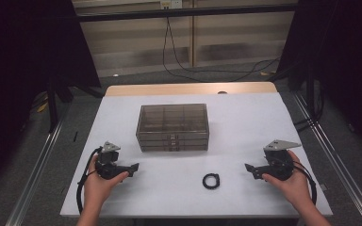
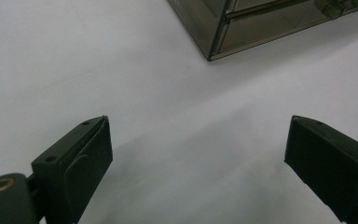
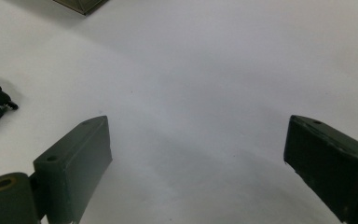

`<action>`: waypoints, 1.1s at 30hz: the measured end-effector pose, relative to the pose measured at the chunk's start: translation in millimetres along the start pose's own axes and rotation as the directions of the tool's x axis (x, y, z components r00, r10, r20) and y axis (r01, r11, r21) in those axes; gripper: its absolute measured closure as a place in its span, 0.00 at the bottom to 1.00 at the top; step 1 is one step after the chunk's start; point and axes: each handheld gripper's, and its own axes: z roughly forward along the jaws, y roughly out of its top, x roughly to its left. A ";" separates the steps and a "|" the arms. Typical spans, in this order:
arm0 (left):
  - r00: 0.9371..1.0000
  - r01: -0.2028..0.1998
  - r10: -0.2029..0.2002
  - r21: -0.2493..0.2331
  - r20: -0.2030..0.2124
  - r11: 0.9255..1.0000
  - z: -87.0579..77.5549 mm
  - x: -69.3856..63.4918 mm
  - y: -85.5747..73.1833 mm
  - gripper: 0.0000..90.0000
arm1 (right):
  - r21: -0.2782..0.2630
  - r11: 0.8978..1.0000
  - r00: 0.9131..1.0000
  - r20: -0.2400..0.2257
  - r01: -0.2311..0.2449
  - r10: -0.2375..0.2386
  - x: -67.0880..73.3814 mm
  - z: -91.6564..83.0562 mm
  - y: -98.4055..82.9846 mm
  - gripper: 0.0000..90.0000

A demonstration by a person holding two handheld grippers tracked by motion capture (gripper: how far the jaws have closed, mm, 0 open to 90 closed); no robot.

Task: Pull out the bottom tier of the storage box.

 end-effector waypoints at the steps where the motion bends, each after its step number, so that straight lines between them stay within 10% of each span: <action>1: 1.000 0.000 0.000 0.000 0.000 1.000 0.0 0.0 0.0 0.08 | 0.000 1.000 1.000 0.000 0.000 0.000 0.0 0.0 0.0 0.08; 33: 1.000 0.019 -0.020 0.081 0.012 0.997 14.0 -43.4 37.8 0.10 | -0.011 1.000 1.000 -0.008 0.001 -0.001 0.7 -2.6 0.2 0.07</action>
